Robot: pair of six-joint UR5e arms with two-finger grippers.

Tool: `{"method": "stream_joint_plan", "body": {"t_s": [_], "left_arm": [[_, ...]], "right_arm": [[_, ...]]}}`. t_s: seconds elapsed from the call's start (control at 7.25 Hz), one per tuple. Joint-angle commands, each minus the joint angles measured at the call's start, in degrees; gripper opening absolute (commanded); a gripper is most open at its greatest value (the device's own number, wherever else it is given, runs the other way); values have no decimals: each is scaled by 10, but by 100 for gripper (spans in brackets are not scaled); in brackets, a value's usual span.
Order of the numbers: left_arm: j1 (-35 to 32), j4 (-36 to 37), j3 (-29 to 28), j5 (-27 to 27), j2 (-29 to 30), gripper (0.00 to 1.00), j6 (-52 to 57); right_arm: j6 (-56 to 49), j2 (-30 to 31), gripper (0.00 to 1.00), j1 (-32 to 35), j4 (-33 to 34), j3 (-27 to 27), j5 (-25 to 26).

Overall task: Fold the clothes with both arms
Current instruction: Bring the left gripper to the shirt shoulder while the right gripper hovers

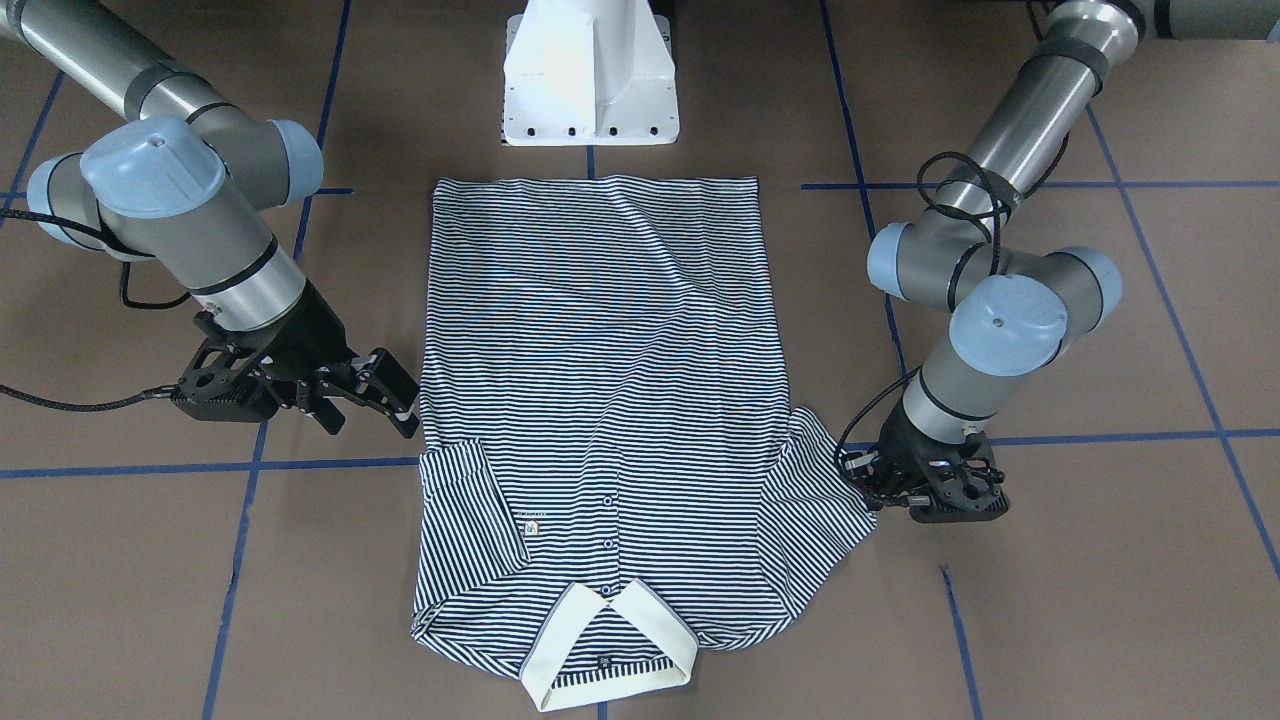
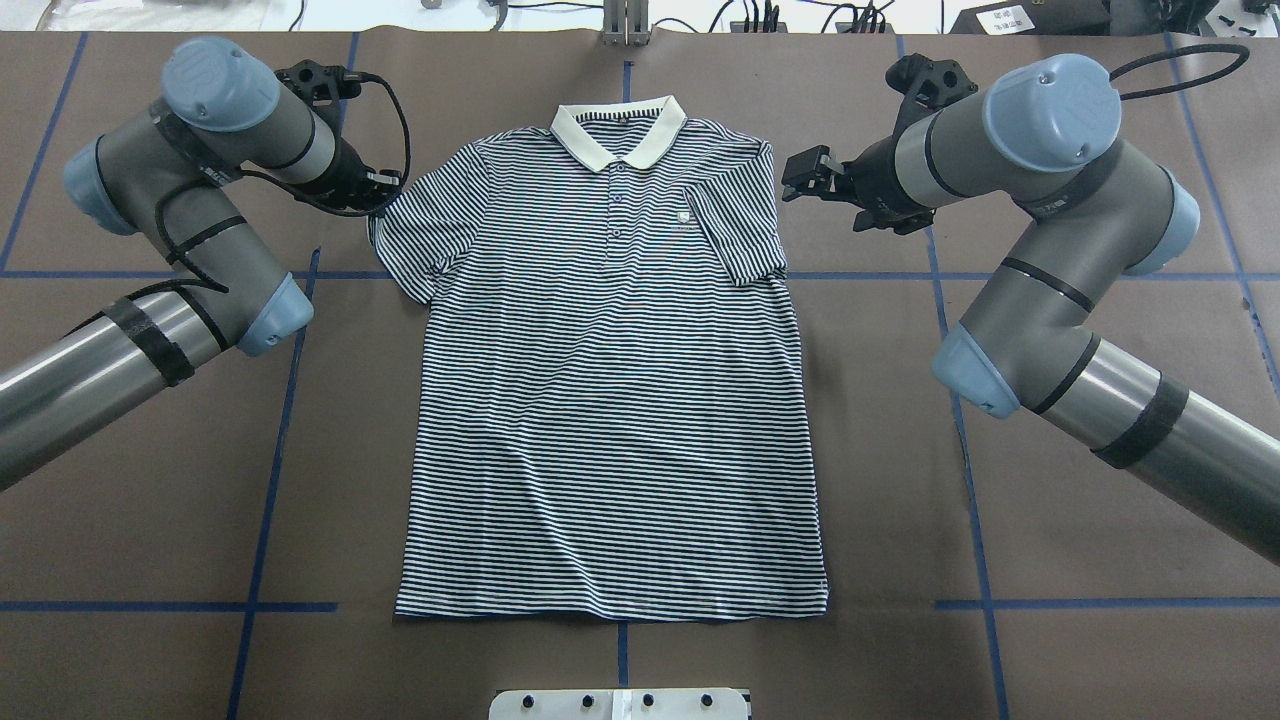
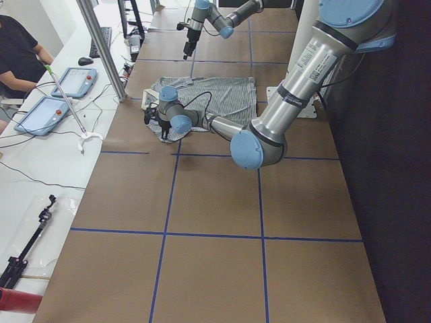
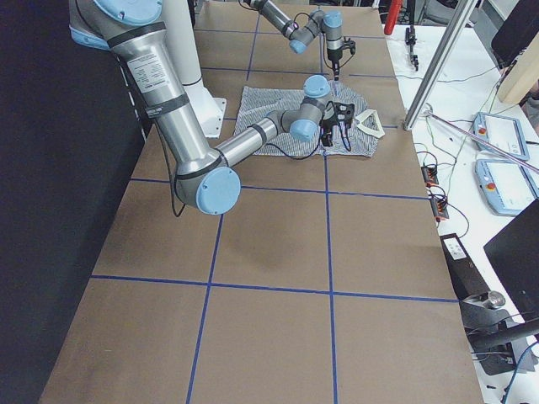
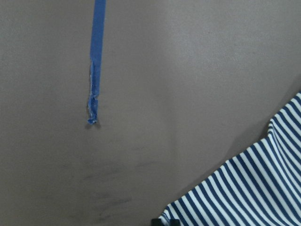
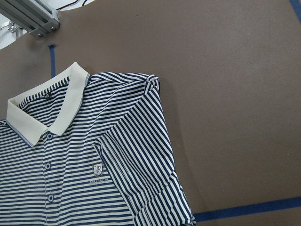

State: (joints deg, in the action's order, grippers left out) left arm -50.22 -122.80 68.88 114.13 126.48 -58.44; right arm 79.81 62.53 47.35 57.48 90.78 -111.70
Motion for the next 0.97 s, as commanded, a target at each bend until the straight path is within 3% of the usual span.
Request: {"method": "stream_joint_plan", "body": {"t_s": [0.0, 0.28, 0.41, 0.83], "left_arm": [[6, 6, 6, -4, 44, 0, -74], [31, 11, -54, -8, 121, 0, -127], [55, 6, -123, -41, 173, 0, -154], [66, -7, -140, -63, 179, 0, -156]], "right_arm": [[0, -1, 100, 1, 0, 0, -1], [0, -2, 100, 1, 1, 0, -2], [1, -2, 100, 1, 1, 1, -3], [0, -2, 100, 1, 1, 1, -3]]}}
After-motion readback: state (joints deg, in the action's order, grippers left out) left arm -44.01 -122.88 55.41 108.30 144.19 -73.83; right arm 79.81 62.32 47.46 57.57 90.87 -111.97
